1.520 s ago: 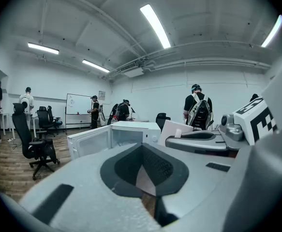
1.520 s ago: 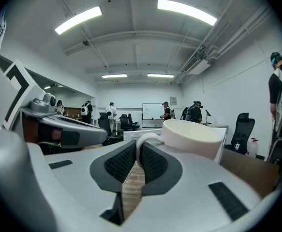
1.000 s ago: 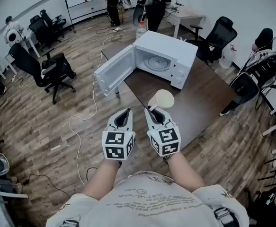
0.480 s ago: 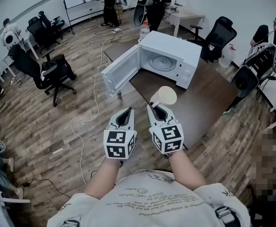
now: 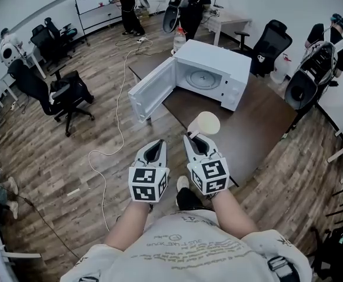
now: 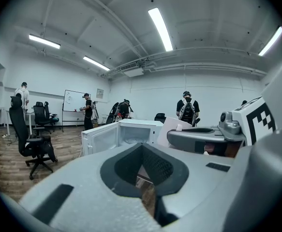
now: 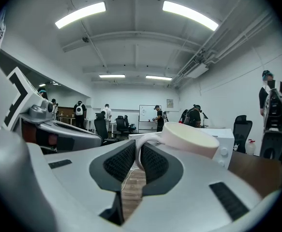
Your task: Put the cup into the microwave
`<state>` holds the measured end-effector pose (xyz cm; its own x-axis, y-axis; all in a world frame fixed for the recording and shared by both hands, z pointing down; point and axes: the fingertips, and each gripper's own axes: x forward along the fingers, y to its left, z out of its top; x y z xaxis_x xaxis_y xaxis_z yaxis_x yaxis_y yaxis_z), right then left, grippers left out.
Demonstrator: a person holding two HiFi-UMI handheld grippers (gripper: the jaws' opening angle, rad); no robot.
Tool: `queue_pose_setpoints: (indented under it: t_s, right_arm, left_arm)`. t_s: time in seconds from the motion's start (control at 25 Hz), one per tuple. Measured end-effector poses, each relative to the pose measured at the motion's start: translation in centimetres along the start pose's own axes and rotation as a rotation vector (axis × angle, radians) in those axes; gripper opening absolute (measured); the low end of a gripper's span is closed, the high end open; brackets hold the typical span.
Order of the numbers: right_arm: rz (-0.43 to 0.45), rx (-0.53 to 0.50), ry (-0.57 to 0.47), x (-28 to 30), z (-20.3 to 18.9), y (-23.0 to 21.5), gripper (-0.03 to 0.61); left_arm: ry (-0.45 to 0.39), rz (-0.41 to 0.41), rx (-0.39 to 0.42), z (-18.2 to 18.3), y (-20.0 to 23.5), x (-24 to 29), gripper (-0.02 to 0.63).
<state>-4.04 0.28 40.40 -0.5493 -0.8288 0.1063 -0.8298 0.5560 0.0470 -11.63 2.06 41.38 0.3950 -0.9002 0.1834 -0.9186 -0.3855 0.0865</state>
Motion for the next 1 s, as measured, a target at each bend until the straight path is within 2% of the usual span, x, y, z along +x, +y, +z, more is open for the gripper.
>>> queue_pose_setpoints:
  t_s: [0.2,0.48,1.0]
  right_arm:
    - [0.002,-0.015,0.012,1.6,-0.6,-0.5,0.043]
    - [-0.021,0.028,0.007,4.5,-1.2,-2.9,0.043]
    - [-0.014,0.011,0.048,12.8,-2.8,-9.0,0.043]
  left_arm:
    - [-0.003,-0.014,0.004,0.0,0.4,1.5,0.014]
    - [0.018,-0.033,0.030,-0.1,1.5,4.7,0.014]
    - [0.050,-0.031,0.015,0.7,5.1,14.7,0.014]
